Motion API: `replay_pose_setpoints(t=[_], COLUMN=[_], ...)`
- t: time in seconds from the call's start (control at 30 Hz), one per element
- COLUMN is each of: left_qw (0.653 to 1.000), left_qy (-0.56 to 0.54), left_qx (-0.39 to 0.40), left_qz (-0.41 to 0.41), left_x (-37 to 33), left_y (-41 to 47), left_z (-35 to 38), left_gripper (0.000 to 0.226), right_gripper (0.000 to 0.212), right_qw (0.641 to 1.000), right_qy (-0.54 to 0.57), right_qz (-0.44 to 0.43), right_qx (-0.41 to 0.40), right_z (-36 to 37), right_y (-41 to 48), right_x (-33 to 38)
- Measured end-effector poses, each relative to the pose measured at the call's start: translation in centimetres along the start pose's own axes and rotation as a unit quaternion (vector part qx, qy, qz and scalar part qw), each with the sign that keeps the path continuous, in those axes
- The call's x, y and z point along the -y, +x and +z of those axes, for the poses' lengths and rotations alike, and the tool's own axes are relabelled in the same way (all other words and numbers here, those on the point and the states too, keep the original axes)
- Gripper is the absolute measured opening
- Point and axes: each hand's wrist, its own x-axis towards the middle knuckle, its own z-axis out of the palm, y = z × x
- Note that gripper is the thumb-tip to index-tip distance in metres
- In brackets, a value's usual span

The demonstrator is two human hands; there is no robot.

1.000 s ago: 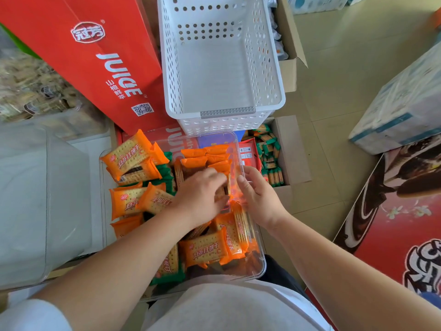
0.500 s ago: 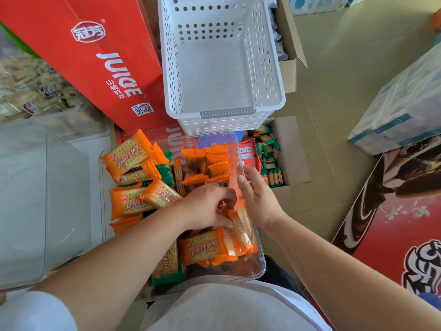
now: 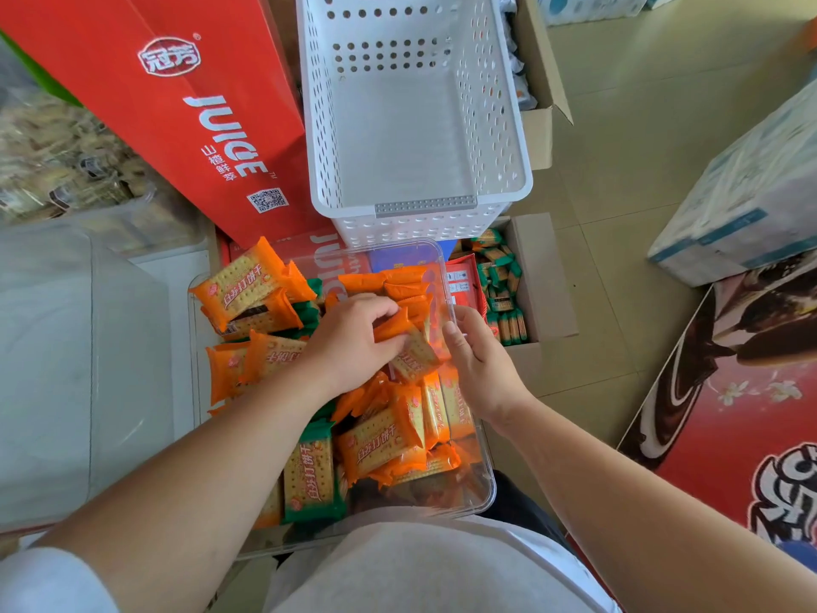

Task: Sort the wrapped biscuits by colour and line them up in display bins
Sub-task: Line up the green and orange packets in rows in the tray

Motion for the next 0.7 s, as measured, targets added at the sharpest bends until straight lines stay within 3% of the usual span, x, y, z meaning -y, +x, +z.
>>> replay_pose_setpoints(t=[0.17, 0.47, 0.7], left_qw=[0.991, 0.975, 0.99], left_qy=[0.12, 0.217, 0.137], left_qx=[-0.005, -0.002, 0.008], left_qz=[0.063, 0.049, -0.027], left_x=[-0.7, -1.4, -1.0], left_y=[-0.5, -0.9, -1.0], left_z=[1.0, 3.7, 3.9], left_gripper=[0.021, 0.022, 0.024], right_gripper=[0.06, 0.048, 0.054], right_qw=[1.0, 1.0, 1.0], right_qy=[-0.005, -0.02, -0.014], right_qz=[0.0, 0.002, -0.003], right_qx=[0.001, -0.004, -0.003], right_z=[0.0, 0.3, 0.2], right_y=[0.0, 0.3, 0.2], right_x=[-0.2, -0.7, -0.8])
